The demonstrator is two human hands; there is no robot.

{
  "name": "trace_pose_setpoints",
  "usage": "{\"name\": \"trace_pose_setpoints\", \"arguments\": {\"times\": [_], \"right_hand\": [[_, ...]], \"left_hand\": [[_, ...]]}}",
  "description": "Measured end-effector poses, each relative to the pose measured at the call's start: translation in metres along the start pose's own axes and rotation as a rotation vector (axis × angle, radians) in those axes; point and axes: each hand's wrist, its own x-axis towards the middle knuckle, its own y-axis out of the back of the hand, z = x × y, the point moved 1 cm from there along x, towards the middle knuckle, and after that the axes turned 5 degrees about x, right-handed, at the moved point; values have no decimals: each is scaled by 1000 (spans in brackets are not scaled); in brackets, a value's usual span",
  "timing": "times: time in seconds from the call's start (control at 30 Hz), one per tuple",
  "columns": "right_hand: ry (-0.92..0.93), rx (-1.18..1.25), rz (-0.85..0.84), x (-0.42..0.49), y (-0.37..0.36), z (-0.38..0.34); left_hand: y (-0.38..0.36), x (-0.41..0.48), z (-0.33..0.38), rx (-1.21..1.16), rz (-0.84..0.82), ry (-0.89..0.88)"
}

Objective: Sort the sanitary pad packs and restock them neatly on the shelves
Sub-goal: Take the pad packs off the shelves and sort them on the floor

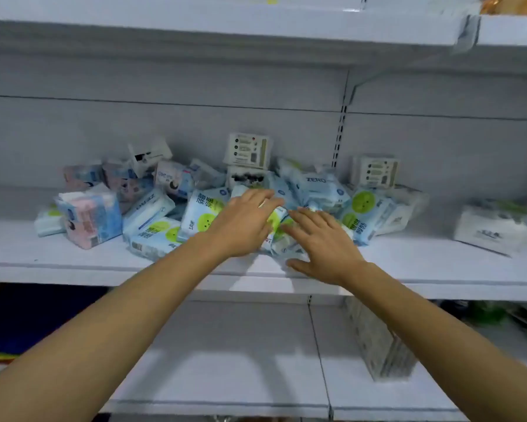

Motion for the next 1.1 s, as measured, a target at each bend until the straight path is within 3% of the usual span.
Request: {"name": "trace_pose_setpoints", "arguments": {"times": [0.07,0.2,0.37,0.5,0.6,0.67,0.8,0.9,1.0,1.1], "right_hand": [[0,67,43,-3,-19,10],[-77,262,303,-20,-49,12],[-112,299,358,-21,-45,10],[-120,302,367,-22,-43,9],[-144,339,377,-23,-43,13],[-222,450,422,-19,-40,15],[-500,745,634,3,-13,0],[-597,934,807,23,26,-42],[-561,1084,865,42,70,-120],[-369,1286,683,56,98,-231]], "left_hand": [[-2,23,-3,172,-117,74],[-7,44,-14,358,-329,191],[-2,60,-11,572,-305,173],[9,57,-12,587,-108,103],[34,39,-19,400,7,241],[52,17,-27,146,108,423],[65,-39,-41,-325,295,686],[65,-90,-55,-626,391,807],[62,-151,-73,-853,496,922],[61,-221,-93,-927,522,1011]]}}
